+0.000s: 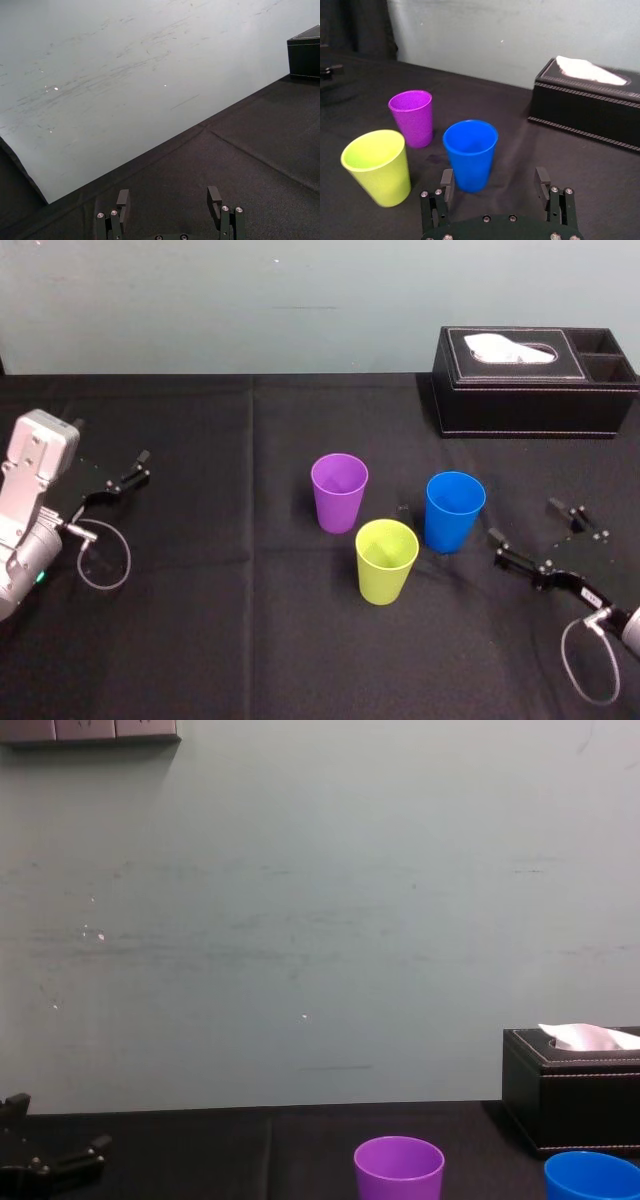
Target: Stack the three plastic cups sequentially using one hand.
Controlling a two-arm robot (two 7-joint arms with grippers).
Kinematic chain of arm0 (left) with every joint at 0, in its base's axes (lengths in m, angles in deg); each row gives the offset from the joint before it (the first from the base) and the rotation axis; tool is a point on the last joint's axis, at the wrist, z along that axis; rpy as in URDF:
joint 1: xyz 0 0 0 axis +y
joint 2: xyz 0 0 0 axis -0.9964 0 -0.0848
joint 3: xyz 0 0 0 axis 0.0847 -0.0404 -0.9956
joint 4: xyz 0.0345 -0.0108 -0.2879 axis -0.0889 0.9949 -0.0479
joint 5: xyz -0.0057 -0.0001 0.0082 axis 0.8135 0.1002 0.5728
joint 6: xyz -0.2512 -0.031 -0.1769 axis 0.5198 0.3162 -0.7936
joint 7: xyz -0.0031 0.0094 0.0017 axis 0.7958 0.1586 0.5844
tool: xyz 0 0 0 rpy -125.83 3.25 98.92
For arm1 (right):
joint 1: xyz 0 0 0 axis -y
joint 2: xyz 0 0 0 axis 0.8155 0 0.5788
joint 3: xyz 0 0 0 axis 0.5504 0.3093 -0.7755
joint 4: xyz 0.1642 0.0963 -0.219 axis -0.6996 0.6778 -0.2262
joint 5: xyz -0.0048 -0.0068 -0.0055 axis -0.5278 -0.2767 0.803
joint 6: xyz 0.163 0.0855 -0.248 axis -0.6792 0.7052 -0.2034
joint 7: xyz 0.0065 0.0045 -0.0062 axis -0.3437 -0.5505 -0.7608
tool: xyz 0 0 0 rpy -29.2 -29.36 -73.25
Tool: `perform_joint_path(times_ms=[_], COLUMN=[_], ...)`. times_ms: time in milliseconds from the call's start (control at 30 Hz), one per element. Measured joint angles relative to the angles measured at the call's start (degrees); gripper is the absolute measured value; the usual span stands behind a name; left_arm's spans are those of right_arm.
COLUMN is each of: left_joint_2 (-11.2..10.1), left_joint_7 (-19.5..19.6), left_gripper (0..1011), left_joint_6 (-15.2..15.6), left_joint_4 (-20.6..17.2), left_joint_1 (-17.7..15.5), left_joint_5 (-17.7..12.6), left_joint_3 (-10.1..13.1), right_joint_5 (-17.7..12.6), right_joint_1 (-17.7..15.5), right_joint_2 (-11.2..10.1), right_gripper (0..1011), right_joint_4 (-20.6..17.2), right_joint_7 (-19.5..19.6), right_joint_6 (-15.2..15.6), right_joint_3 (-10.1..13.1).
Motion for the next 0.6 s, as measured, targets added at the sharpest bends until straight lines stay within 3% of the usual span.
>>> perform_joint_path(times_ms=[600], left_joint_2=[0.00], left_joint_7=[0.00], left_gripper=[1011], left_joint_6=[0.00], left_joint_4=[0.00], left_joint_1=[0.00], left_joint_5=[0.00], left_joint_3=[0.00], right_joint_5=[1.55], right_joint_1=[4.35], right_joint_2=[5.74], right_gripper=[1003], right_joint_4=[4.14], right_joint_7=[-3.42], right_joint_6=[3.64], right_joint_3=[-3.22])
